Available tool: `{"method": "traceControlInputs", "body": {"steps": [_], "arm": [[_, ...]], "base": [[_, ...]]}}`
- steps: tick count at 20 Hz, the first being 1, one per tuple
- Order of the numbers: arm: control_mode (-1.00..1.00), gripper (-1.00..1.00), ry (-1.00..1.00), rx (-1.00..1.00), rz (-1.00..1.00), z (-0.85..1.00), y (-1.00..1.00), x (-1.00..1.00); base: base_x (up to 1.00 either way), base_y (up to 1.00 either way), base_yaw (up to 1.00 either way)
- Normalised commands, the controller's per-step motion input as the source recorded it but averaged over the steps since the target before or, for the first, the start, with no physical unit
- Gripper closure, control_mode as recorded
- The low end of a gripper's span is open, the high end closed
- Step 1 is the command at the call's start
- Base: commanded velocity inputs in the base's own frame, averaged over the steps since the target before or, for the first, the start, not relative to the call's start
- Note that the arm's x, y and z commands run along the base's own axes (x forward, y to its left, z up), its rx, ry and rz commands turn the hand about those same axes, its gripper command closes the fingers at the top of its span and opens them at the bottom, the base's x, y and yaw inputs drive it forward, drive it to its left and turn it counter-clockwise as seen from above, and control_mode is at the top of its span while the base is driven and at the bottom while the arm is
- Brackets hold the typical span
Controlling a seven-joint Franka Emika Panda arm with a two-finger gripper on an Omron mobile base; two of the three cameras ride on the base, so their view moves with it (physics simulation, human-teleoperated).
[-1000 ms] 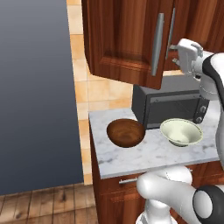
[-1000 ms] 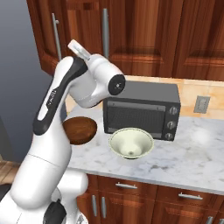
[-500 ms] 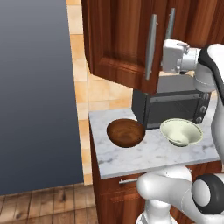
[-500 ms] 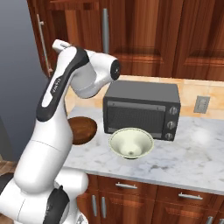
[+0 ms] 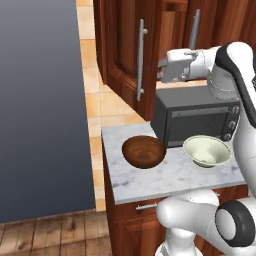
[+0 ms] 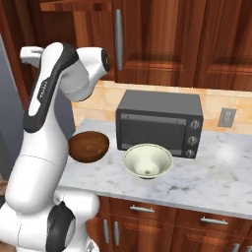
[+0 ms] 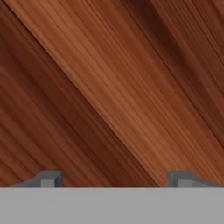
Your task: Open the cabinet. Pick the bowls from the counter and place them in the cabinet. Then close the cabinet.
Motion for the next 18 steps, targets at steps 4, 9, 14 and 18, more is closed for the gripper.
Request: {"method": "traceControlInputs", "body": {"steps": [4, 9, 14, 18], "arm": [[-1.0, -1.0, -0.02, -0.01, -0.03, -0.01, 0.13, 0.01], [-1.0, -1.0, -0.09, 0.0, -0.12, 0.03, -0.46, -0.15], [-1.0, -1.0, -0.39, -0.01, -0.25, 0.32, -1.0, -0.51], [-1.0, -1.0, -0.36, -0.08, -0.27, 0.12, -1.0, -0.35]], "base": [[0.0, 0.0, 0.0], [0.0, 0.0, 0.0], [0.0, 0.0, 0.0], [0.0, 0.0, 0.0]]}}
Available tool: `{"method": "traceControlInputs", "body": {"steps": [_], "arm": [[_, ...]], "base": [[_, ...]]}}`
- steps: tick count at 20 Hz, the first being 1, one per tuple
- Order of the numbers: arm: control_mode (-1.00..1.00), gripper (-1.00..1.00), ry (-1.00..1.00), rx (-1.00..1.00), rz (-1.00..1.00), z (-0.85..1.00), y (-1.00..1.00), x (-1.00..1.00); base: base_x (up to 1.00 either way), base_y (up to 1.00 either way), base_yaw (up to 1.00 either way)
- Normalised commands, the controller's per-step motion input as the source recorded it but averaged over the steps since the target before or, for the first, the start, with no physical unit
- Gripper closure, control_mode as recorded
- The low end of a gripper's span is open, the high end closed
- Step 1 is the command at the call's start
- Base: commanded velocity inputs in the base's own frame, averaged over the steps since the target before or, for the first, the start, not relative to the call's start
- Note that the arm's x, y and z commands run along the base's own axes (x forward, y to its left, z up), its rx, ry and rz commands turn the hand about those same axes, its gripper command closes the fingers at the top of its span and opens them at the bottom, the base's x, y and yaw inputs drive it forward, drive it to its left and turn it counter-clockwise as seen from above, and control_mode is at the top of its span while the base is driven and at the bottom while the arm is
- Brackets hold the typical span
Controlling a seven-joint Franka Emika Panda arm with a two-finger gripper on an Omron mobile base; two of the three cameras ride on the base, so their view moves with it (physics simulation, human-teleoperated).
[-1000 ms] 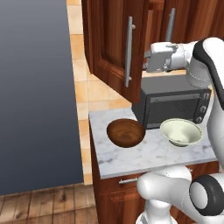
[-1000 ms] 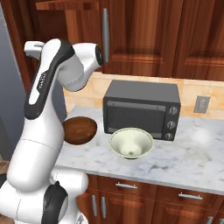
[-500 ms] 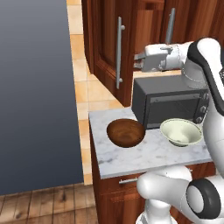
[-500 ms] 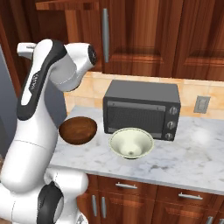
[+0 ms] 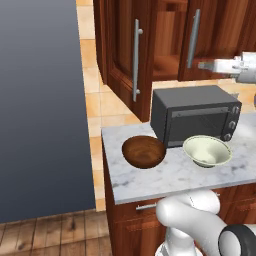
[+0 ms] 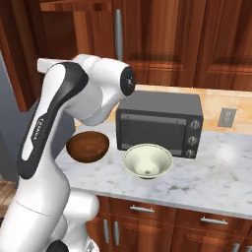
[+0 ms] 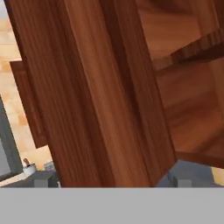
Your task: Open the cabinet. Pick the bowls from the counter and place them in the cabinet. Then close the cabinet.
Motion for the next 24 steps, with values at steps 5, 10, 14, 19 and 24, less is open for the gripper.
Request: {"method": "traceControlInputs", "body": {"steps": [5, 10, 14, 19, 24], "arm": [[-1.0, -1.0, -0.36, -0.19, -0.39, -0.04, -0.83, -0.33], [-1.0, -1.0, -0.26, -0.22, -0.55, -0.27, -0.39, -0.27], [-1.0, -1.0, -0.15, -0.14, -0.48, -0.07, -0.01, 0.02], [-1.0, -1.0, -0.03, -0.01, -0.1, 0.0, 0.01, 0.43], [-1.0, -1.0, -0.01, 0.02, 0.0, 0.0, -0.22, 0.76]], "base": [[0.0, 0.0, 0.0], [0.0, 0.0, 0.0], [0.0, 0.0, 0.0], [0.0, 0.0, 0.0], [0.0, 0.0, 0.0]]}}
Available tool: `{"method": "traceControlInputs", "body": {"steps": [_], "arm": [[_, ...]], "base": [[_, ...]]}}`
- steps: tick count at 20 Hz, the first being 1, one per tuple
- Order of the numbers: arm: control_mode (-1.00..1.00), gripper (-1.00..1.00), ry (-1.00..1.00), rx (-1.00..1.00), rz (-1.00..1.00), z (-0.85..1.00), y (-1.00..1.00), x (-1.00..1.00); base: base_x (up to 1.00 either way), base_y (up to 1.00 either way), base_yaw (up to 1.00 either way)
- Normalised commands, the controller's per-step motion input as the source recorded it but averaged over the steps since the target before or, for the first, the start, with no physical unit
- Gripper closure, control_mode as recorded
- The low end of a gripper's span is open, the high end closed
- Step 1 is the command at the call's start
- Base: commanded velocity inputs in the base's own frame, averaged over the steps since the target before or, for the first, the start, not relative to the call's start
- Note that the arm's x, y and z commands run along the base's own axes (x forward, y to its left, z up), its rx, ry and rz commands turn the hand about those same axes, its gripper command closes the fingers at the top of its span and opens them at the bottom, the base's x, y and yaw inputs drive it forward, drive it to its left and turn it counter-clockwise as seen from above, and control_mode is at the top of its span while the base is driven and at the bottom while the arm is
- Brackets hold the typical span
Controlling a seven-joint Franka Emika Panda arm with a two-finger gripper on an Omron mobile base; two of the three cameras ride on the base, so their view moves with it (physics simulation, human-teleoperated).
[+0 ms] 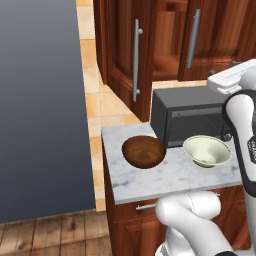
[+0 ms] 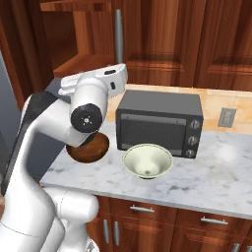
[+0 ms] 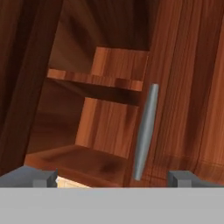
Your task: Open the cabinet. Pick the bowls from the counter and place them in the cabinet. Then close the cabinet.
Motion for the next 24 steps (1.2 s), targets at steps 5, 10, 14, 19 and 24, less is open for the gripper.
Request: {"method": "traceControlInputs", "body": {"steps": [5, 10, 14, 19, 24], "arm": [[-1.0, -1.0, -0.01, 0.05, 0.0, 0.01, -0.29, 0.94], [-1.0, -1.0, 0.0, 0.06, 0.0, 0.06, -0.25, 1.0], [-1.0, -1.0, 0.0, 0.08, 0.0, 0.19, -0.21, 1.0], [-1.0, -1.0, 0.05, 0.08, 0.0, 0.24, -0.08, 1.0], [-1.0, -1.0, 0.19, 0.03, 0.0, 0.01, -0.04, 1.0]], "base": [[0.0, 0.0, 0.0], [0.0, 0.0, 0.0], [0.0, 0.0, 0.0], [0.0, 0.0, 0.0], [0.0, 0.0, 0.0]]}}
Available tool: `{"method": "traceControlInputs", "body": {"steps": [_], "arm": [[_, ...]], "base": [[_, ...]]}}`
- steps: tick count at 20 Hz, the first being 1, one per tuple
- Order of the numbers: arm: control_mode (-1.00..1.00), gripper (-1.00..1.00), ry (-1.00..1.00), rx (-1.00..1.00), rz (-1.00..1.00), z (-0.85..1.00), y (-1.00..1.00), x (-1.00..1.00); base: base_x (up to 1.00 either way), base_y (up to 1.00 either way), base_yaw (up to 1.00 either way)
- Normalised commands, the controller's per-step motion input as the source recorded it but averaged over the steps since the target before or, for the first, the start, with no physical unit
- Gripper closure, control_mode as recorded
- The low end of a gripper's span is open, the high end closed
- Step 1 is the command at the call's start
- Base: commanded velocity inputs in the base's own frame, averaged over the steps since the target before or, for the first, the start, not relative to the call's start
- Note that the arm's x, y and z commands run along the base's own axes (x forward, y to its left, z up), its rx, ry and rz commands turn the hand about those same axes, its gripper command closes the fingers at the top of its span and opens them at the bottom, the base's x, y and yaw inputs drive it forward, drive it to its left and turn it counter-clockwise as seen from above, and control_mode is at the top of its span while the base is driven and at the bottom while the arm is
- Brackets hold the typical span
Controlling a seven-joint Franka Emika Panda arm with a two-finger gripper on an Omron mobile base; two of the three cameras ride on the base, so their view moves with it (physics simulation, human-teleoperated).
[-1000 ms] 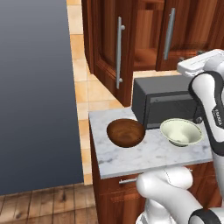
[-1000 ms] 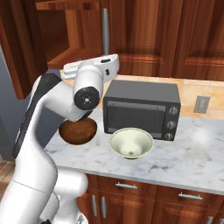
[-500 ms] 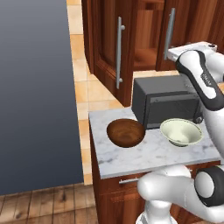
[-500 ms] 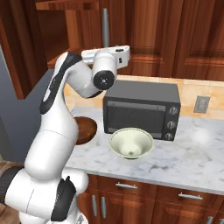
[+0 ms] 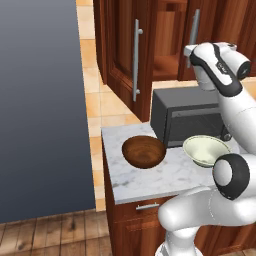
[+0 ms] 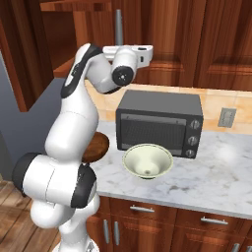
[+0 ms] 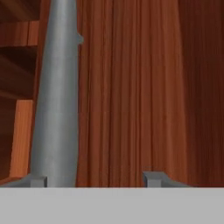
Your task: Open the cabinet. Pick the bowls from the counter and place them in the cabinet. Then close the cabinet.
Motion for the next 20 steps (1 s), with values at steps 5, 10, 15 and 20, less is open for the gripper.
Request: {"method": "traceControlInputs", "body": {"steps": [5, 10, 15, 20], "arm": [[-1.0, 1.0, 0.11, 0.0, 0.0, -0.12, 0.0, 1.0], [-1.0, 1.0, 0.01, 0.0, 0.0, -0.02, 0.0, 0.31], [-1.0, 1.0, 0.0, 0.0, 0.0, 0.0, -0.07, -0.16], [-1.0, 1.0, 0.0, 0.0, -0.04, 0.1, -0.58, -0.96]], "base": [[0.0, 0.0, 0.0], [0.0, 0.0, 0.0], [0.0, 0.0, 0.0], [0.0, 0.0, 0.0]]}}
